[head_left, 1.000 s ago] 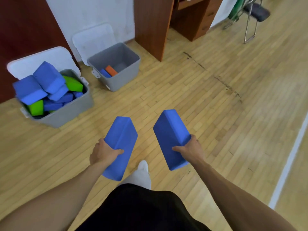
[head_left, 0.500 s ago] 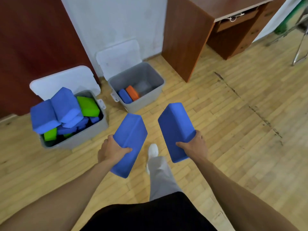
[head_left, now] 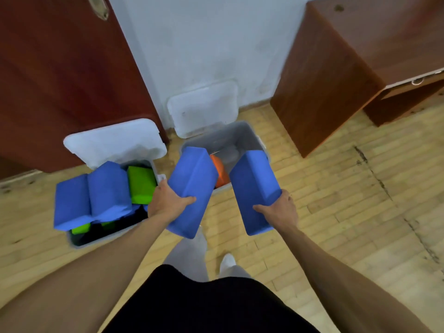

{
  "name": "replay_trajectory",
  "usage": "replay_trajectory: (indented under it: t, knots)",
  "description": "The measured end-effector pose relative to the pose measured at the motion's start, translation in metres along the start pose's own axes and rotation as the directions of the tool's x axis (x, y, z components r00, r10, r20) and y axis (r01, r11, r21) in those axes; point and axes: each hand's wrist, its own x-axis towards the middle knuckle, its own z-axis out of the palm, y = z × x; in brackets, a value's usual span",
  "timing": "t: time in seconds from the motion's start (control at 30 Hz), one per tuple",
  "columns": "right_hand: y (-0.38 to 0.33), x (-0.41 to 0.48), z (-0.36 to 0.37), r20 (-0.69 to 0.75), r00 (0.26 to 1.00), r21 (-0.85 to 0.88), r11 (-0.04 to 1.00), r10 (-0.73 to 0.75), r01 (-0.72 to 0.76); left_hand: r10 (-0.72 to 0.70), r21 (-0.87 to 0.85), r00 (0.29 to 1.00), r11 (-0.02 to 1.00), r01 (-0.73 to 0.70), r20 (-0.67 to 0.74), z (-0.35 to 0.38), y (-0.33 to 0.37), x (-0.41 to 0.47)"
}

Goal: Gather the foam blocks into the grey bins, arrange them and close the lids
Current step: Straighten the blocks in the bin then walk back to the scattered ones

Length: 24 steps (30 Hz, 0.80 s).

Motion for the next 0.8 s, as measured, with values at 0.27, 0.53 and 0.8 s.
replay_trajectory:
  t: [0.27,0.53,0.8]
  knots:
    - [-0.106,0.119,0.039,0.072,0.991,-0.177,0.979,0.116,-0.102,-0.093,0.087,0.993,0.992,0.087,0.066,-0.013,0.035,0.157]
    - [-0.16,0.238,0.04,0.049,0.985,0.044,0.985,0.168,-0.17,-0.177,0.159,0.974,0.975,0.154,0.142,0.01,0.091,0.273]
    - [-0.094,0.437,0.124,0.098,0.949,0.057,0.951,0.299,-0.305,-0.312,0.106,0.938,0.948,0.299,0.15,0.177,0.094,0.412]
